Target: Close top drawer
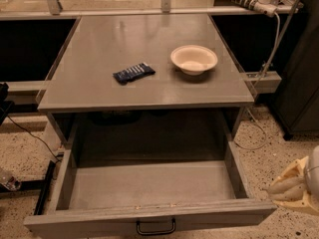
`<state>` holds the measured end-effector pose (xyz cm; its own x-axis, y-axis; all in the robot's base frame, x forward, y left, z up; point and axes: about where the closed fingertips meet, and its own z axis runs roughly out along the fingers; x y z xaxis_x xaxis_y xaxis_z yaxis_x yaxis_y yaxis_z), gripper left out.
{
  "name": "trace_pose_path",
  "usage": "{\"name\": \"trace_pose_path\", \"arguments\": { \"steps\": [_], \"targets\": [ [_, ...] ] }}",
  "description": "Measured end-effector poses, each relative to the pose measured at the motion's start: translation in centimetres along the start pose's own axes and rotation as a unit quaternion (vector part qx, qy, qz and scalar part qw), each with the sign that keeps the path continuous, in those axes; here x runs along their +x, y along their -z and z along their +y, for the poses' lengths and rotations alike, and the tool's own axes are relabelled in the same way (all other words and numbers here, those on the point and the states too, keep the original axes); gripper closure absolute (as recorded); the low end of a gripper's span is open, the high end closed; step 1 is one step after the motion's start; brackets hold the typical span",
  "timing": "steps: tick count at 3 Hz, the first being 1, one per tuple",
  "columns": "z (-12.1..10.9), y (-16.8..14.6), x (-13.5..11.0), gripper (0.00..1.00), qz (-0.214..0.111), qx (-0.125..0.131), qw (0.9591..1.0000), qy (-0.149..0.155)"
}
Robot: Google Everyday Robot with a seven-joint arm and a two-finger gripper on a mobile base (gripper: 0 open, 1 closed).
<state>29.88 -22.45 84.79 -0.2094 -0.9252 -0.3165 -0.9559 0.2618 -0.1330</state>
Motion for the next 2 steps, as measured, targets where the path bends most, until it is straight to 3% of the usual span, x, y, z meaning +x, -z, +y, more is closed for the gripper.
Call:
{"name": "trace_pose_path", "arguments": {
  "steps": [2],
  "targets": [
    [3.0, -6.9, 0.9, 1.00, -0.024, -0.044, 0.9981, -0.035]
  ]
}}
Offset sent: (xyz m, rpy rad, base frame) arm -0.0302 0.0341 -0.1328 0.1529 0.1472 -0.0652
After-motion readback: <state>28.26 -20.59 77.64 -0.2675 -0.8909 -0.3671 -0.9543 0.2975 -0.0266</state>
